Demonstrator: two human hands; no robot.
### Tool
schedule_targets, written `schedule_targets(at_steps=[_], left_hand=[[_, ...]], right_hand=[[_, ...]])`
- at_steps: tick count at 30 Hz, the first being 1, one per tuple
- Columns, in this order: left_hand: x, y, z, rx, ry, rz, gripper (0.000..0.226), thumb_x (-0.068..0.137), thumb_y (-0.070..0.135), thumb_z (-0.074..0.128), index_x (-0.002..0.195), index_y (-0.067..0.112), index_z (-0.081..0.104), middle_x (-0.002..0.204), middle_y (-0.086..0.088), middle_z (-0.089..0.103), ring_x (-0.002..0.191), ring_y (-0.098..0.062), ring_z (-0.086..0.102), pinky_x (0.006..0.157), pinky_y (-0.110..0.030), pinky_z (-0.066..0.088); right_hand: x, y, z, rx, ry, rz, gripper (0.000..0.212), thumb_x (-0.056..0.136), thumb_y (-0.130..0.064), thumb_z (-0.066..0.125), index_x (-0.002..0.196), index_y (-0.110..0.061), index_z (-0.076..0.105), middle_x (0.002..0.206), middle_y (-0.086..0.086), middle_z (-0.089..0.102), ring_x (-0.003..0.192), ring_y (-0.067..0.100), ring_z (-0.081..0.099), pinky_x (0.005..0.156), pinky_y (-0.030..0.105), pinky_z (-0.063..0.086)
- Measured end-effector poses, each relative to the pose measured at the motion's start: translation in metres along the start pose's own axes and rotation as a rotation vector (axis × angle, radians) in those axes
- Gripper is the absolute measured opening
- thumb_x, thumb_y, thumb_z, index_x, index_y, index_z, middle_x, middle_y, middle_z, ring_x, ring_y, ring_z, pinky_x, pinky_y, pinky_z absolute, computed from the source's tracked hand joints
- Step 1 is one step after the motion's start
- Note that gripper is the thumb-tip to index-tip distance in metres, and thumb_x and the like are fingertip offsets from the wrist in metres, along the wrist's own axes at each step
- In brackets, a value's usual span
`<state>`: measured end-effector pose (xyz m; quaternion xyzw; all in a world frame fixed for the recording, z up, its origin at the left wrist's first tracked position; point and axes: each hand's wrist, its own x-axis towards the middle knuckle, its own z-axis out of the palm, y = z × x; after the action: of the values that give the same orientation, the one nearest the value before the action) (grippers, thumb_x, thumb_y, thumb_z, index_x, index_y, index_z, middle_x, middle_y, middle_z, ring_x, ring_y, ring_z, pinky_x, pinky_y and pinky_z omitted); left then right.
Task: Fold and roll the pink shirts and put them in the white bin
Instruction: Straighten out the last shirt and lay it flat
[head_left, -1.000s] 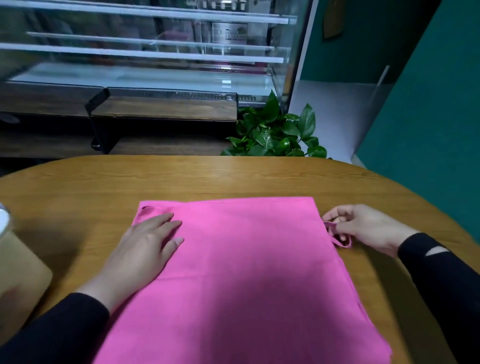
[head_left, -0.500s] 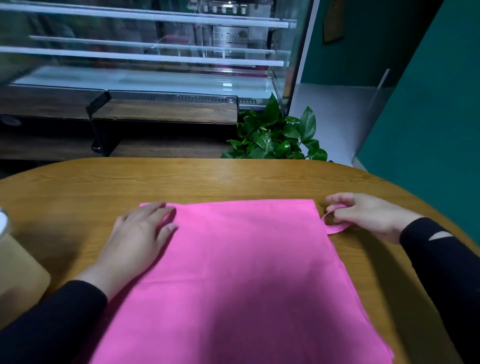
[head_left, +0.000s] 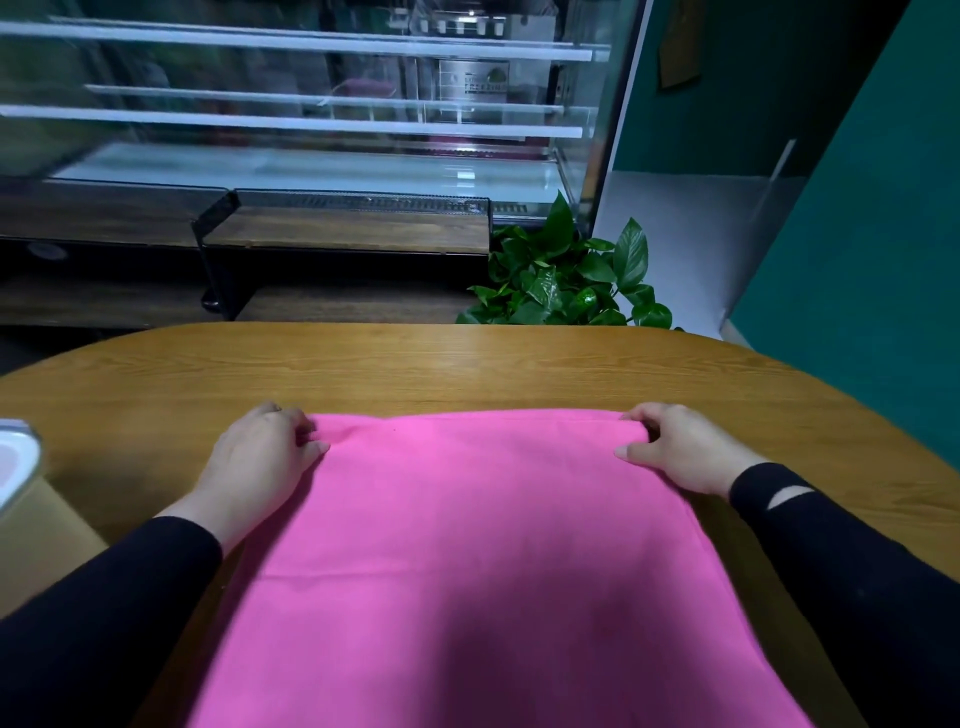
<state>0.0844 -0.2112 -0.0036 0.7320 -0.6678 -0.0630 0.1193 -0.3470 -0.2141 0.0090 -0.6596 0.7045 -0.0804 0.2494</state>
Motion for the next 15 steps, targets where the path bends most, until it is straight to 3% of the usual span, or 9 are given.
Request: schedule_targets(at_steps=[5,8,11,15], left_hand=[[-0.0055,0.0008,-0.0003,-0.137,0.161,0.137,0.015,0.084,0.024,0.077,0.084,0.014,0.066,0.086,-0.002,0.051,0.084,-0.030,0.052,0.075,-0.042,0.045],[-0.0099,0.0055,-0.0022,-0.321,0.147,0.122,0.019,0.089,0.026,0.073,0.081,0.020,0.057,0.077,0.003,0.058,0.074,-0.022,0.054,0.068,-0.038,0.041],[-0.0084,0.0075,-0.0011,-0.438,0.067,0.031,0.019,0.095,0.029,0.065,0.082,0.023,0.052,0.071,0.002,0.062,0.069,-0.015,0.057,0.062,-0.035,0.038],[-0.0027,0.0073,0.0020,-0.472,0.049,-0.024,0.021,0.097,0.028,0.062,0.083,0.017,0.052,0.069,-0.004,0.060,0.067,-0.020,0.054,0.062,-0.036,0.036]], right_hand=[[0.0089,0.0012,-0.0017,0.013,0.011,0.048,0.032,0.089,-0.045,0.072,0.105,-0.019,0.062,0.097,-0.001,0.067,0.084,0.015,0.063,0.072,0.031,0.053],[0.0063,-0.0011,-0.0029,0.070,0.056,-0.001,0.025,0.092,-0.038,0.070,0.089,-0.014,0.063,0.084,0.002,0.069,0.073,0.017,0.062,0.060,0.030,0.047],[0.0016,-0.0028,-0.0073,0.238,0.143,-0.036,0.024,0.092,-0.028,0.071,0.085,-0.008,0.062,0.077,0.004,0.070,0.060,0.012,0.061,0.053,0.024,0.046],[0.0023,-0.0009,-0.0080,0.439,0.199,0.000,0.016,0.089,-0.018,0.075,0.087,-0.006,0.064,0.064,0.005,0.052,0.039,0.005,0.039,0.035,0.016,0.030]])
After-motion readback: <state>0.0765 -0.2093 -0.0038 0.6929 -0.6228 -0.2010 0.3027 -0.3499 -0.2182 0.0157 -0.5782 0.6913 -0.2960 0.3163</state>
